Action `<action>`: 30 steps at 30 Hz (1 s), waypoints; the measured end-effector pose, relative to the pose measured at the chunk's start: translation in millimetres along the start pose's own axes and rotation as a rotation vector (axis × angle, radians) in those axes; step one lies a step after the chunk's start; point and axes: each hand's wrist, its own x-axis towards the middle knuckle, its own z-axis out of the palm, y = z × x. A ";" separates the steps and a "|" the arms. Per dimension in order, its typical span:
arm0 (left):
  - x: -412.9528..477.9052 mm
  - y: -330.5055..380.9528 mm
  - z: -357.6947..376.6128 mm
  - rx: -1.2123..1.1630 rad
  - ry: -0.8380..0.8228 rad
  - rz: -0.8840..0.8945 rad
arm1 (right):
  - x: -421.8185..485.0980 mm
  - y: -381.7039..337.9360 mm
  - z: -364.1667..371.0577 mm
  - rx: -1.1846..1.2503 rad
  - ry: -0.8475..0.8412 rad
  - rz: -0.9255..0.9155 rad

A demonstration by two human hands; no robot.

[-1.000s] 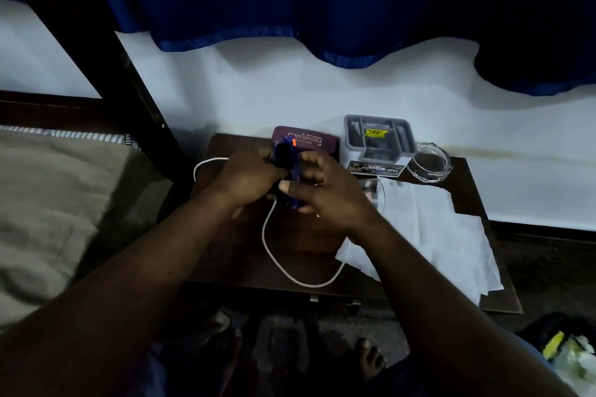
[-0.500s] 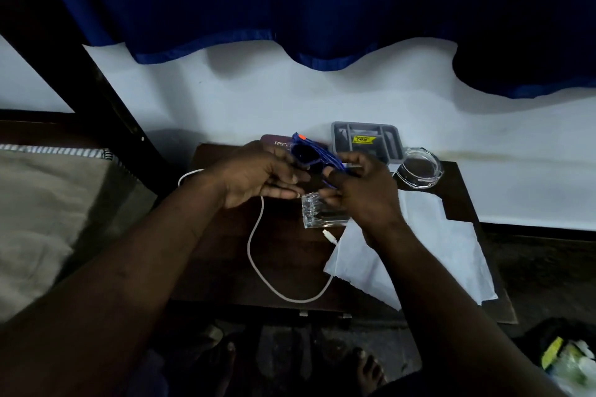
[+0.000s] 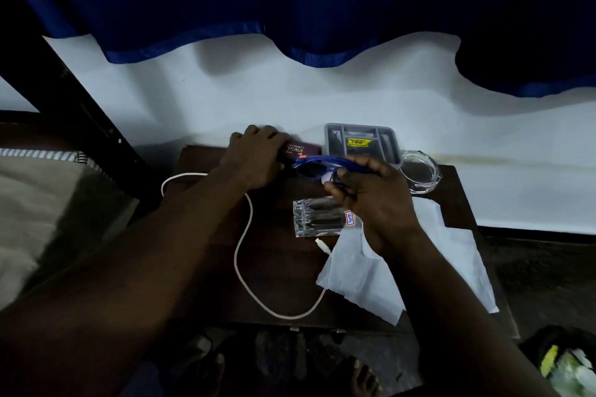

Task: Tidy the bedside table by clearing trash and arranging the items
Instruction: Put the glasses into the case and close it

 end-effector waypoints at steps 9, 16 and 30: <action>-3.2 -0.3 -7.3 -0.010 -0.076 -0.103 | 1.3 -1.7 -2.9 0.040 -0.031 0.065; -22.6 -4.1 -36.6 -0.338 -0.047 -0.268 | -4.8 -4.3 5.8 0.054 -0.059 0.051; -131.2 22.0 -80.1 -1.490 0.056 -0.494 | -23.5 -4.8 21.7 -0.069 -0.044 -0.041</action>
